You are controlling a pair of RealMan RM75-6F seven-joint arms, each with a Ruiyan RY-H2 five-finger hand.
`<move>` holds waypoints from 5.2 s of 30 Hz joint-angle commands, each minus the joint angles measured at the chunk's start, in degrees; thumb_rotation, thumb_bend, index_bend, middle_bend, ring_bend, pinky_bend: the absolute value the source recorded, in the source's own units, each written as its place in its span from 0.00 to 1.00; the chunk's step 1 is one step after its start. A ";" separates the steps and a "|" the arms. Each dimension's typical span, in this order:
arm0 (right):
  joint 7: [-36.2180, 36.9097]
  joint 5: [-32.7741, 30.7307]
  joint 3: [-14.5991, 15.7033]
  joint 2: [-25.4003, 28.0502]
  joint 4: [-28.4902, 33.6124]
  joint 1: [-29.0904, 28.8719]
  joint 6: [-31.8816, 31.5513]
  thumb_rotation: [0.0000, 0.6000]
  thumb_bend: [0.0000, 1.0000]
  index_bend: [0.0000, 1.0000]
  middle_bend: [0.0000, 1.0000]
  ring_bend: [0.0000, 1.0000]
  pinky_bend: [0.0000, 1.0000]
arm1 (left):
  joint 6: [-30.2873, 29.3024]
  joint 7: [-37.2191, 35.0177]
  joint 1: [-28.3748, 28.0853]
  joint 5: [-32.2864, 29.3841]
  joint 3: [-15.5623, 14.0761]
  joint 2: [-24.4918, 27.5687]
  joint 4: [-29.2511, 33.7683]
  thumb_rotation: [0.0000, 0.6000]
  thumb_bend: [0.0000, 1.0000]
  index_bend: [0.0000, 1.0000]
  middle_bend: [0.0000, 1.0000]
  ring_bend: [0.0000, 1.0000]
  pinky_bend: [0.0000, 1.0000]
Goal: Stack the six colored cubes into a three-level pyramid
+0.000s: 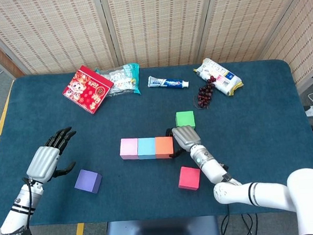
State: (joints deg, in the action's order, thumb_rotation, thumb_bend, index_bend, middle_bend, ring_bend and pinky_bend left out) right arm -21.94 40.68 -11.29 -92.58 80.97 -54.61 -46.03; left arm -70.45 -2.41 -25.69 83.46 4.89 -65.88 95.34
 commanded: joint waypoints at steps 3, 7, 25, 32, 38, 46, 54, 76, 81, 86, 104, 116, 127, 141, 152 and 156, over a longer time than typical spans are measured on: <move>0.02 0.15 0.10 0.46 0.39 0.03 -0.13 1.00 0.16 0.46 0.49 0.43 0.50 | 0.05 0.09 0.03 0.03 0.12 -0.05 0.01 1.00 0.33 0.07 0.00 0.00 0.17; 0.14 0.15 0.11 0.77 0.68 -0.02 -0.07 1.00 0.16 0.46 0.49 0.43 0.50 | 0.13 0.16 0.00 0.12 0.22 -0.08 0.10 1.00 0.33 0.07 0.00 0.00 0.17; 0.29 -0.58 0.27 0.14 0.19 -0.51 0.22 1.00 0.16 0.44 0.49 0.41 0.48 | 0.85 0.05 -0.07 -0.13 0.41 -0.40 -0.14 1.00 0.33 0.07 0.00 0.00 0.16; -0.32 -0.53 1.03 0.49 1.02 -0.63 0.45 1.00 0.16 0.25 0.41 0.30 0.38 | 0.77 -0.07 0.03 0.06 0.43 -0.41 -0.22 1.00 0.33 0.07 0.00 0.00 0.15; -0.60 -0.37 1.48 1.67 3.07 -0.48 0.16 1.00 0.16 0.05 0.30 0.19 0.30 | 0.59 0.20 0.10 0.33 0.43 -0.40 0.11 1.00 0.33 0.07 0.00 0.00 0.15; -1.63 5.45 3.00 7.44 10.44 1.24 -3.22 1.00 0.16 0.00 0.16 0.07 0.19 | 0.07 0.61 0.39 0.52 0.51 0.09 0.68 1.00 0.33 0.07 0.00 0.00 0.15; -3.41 12.34 4.16 13.48 14.84 2.86 -6.84 1.00 0.17 0.00 0.13 0.03 0.15 | 0.71 0.90 0.18 0.06 0.66 -0.10 0.65 1.00 0.33 0.07 0.00 0.00 0.15; -3.94 14.42 2.49 -0.85 -6.63 -0.10 -4.17 1.00 0.16 0.00 0.00 0.00 0.00 | 2.69 1.01 -0.21 -1.96 0.84 -0.43 -0.43 1.00 0.33 0.07 0.00 0.00 0.15; -3.40 15.12 1.71 -2.61 -8.06 -0.42 -3.88 1.00 0.16 0.00 0.00 0.00 0.00 | 2.81 0.74 -0.10 -2.05 0.72 -0.46 -0.73 1.00 0.33 0.07 0.00 0.00 0.15; -3.49 15.08 1.23 -2.88 -8.05 -0.23 -3.93 1.00 0.16 0.00 0.00 0.00 0.00 | 2.75 0.71 0.07 -1.96 0.57 -0.25 -0.84 1.00 0.33 0.07 0.00 0.00 0.15; 0.29 22.10 2.28 23.74 18.76 10.76 -14.26 1.00 0.16 0.00 0.00 0.00 0.00 | 4.81 -3.14 0.97 7.33 -6.36 5.05 -3.06 1.00 0.33 0.10 0.04 0.01 0.15; 11.68 31.63 6.67 36.65 23.73 22.73 -21.88 1.00 0.16 0.00 0.00 0.00 0.00 | 9.98 5.17 0.71 9.82 -10.62 4.00 -1.24 1.00 0.33 0.09 0.03 0.01 0.15; 15.56 35.97 8.01 35.62 21.03 27.28 -24.24 1.00 0.16 0.00 0.00 0.00 0.00 | 12.20 6.08 -1.01 8.76 -9.37 -1.07 -5.99 1.00 0.33 0.07 0.00 0.00 0.14; 16.88 36.88 7.39 33.58 18.65 29.62 -24.39 1.00 0.16 0.00 0.00 0.00 0.00 | 13.51 -0.42 -3.12 8.30 -8.65 -4.90 -9.48 1.00 0.33 0.31 0.37 0.31 0.24; 19.22 37.78 7.16 33.09 16.89 31.38 -24.69 1.00 0.16 0.00 0.00 0.00 0.00 | 10.22 -12.12 -4.68 2.74 -2.33 1.18 -1.08 1.00 0.33 0.49 0.54 0.44 0.35; 19.18 38.04 6.90 33.54 16.70 31.72 -24.67 1.00 0.16 0.00 0.00 0.00 0.00 | 13.51 -8.94 -7.94 -4.59 2.75 4.30 6.08 1.00 0.33 0.48 0.54 0.45 0.39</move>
State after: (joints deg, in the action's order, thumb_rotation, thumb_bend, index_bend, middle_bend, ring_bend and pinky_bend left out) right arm -2.77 78.73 -4.35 -59.08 97.66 -22.92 -70.73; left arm -59.05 -13.31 -31.21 83.72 3.98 -64.10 97.00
